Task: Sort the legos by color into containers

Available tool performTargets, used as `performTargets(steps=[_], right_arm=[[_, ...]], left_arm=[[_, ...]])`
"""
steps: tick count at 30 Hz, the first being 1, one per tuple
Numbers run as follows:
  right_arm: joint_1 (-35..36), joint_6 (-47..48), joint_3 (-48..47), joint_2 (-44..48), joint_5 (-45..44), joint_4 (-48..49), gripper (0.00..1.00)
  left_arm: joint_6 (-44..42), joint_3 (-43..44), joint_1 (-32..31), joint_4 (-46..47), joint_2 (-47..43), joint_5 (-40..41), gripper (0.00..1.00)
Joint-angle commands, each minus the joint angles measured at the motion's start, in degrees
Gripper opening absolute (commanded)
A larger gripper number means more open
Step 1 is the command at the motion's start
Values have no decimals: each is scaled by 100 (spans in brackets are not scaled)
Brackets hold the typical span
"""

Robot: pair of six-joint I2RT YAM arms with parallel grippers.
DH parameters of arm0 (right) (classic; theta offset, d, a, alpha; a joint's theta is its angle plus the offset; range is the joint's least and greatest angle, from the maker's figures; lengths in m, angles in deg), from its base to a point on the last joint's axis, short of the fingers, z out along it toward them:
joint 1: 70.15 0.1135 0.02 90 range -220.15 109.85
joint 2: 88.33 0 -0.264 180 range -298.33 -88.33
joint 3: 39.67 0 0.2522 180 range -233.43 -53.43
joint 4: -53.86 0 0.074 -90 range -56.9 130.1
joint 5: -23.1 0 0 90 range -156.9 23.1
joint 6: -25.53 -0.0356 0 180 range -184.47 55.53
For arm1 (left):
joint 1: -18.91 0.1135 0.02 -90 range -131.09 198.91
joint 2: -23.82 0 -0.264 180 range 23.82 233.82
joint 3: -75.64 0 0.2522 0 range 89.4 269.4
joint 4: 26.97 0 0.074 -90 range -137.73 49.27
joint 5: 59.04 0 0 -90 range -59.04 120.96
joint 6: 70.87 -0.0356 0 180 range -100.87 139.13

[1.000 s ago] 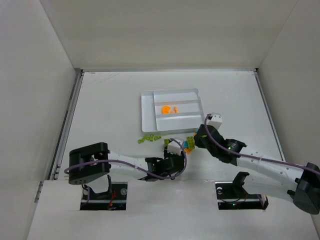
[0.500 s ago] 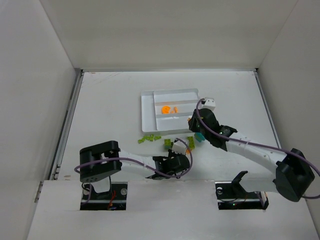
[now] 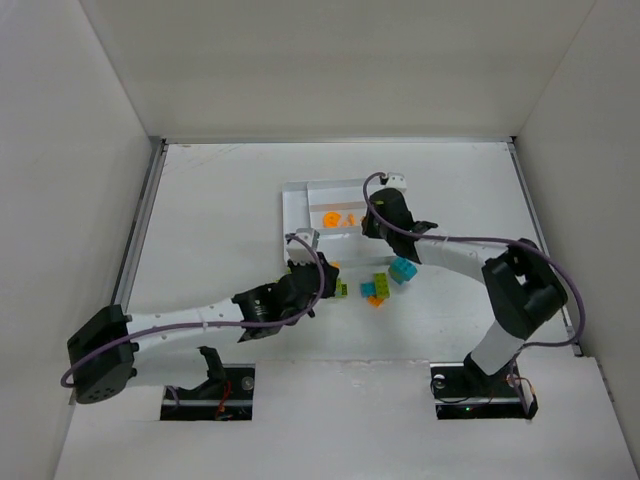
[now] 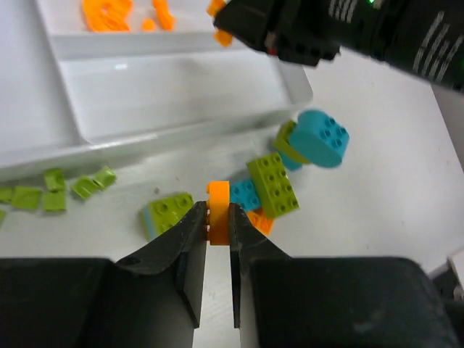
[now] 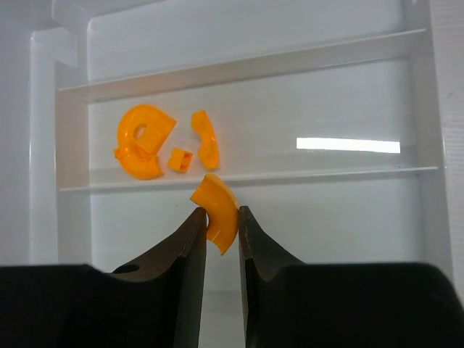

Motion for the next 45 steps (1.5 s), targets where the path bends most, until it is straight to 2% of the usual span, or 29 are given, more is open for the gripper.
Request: performTargets(steps=[1,5,9,11,15,20,22,25,32,36,42,45], right_arm=[[-145,141,-476,-283,185,442,22],[-242,159,-766,-626,220,460,25],[-269,159,-855,-794,220,460,50],[-251,142,-767,-715,185,477,57],[-173,142,-268,-128,36,495,54],[337,-104,945,1164,-412,478,31],[600,-349,1445,1691,-658,434,27],[1031,-640,2062,2333,-904,232,29],[1822,-1387,2625,3161,-1335,-1050,56],[1963,-1756,2714,3162,-1266,-1534,57],[2315,-1923,2626,3012,-1160,-1807,55],[2456,-1977,2573,3047,-1099,-1983,52]], left_arm=[[-151,-137,441,-45,-186,-230,8],[-300,4,872,122,-177,-467,8],[-538,232,1206,298,42,-573,9],[-652,372,1365,412,217,-661,9],[-776,645,1734,772,674,-898,10],[-916,1023,2085,1177,1377,-1056,11],[-943,1259,2252,1212,1781,-1126,11],[-969,1620,2472,1221,2405,-1293,11],[-1153,2244,2815,1256,3399,-1390,13],[-1241,2429,2877,1239,3707,-1355,19],[-1276,2298,2851,1256,3585,-1347,39],[-1259,2149,2816,1247,3357,-1347,41]])
